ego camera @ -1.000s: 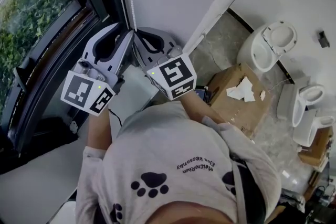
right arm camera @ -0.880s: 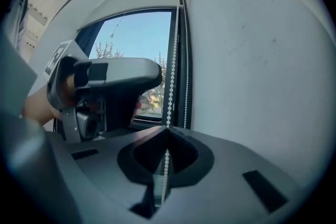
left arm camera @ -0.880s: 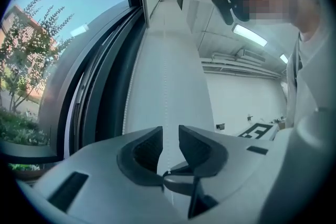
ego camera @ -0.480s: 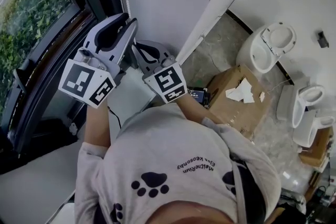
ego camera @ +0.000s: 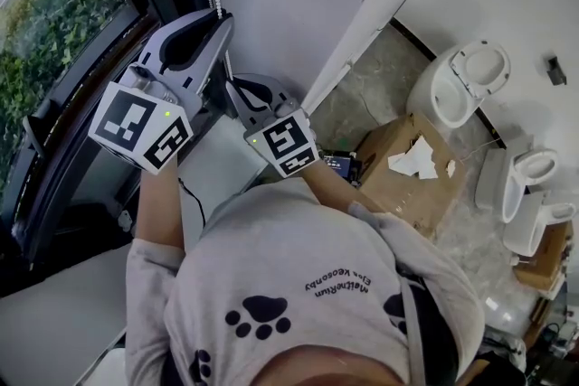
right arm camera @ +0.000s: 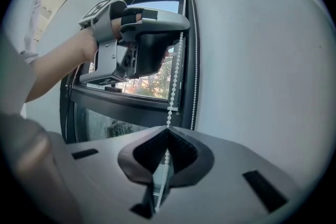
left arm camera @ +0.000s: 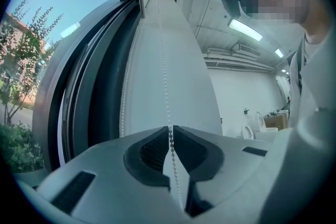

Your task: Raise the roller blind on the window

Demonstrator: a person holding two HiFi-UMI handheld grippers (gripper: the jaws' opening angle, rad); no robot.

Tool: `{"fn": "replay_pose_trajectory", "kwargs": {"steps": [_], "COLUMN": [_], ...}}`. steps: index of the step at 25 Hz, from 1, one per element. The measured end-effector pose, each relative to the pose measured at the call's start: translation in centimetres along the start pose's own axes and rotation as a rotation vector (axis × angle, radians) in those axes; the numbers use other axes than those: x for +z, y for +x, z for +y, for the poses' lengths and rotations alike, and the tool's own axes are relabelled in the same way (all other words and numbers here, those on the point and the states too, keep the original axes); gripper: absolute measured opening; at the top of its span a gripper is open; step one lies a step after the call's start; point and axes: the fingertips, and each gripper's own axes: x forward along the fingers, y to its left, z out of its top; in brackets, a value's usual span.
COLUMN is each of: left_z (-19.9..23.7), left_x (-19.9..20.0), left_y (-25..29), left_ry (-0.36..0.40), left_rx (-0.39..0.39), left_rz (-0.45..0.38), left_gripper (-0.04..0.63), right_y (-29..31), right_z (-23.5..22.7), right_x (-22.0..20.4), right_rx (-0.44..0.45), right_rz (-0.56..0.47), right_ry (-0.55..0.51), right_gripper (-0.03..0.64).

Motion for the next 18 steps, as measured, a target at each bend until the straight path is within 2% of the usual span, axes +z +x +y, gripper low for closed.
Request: {"fn": "replay_pose_trajectory", "kwargs": {"steps": [4,9,12,18], "left_z": [-0.2,-0.3,-0.4,-0.6], "left_x": [-0.1,-2.1,-3.4,-5.5], "left_y": [0.1,0.1,-0.2,-0.8], "left_ry": [-0.032,-0.058,-0.104,-0.151], "left_rx": [-0.014,-0.011,-0.007,0.006], "left_rz": [0.011,0.043,0.037,0.038], "left_gripper": [0.014,0.011,0.009,0.009], "right_y": [-0.1,-0.1,-0.2,0.0], "right_z": [0.0,0.2,0.1,0.4], "right_x": [0.0,-2.0,-3.3,-5.4], "right_rx": [0.002,0.003,-0.004,-0.002], "right_rz": [-0.002,0.034,0.045,0.078], "right_ry": [0.011,0.039,0.049,0.067], "right_gripper": [0.009,0.009,0.009,0.009]}}
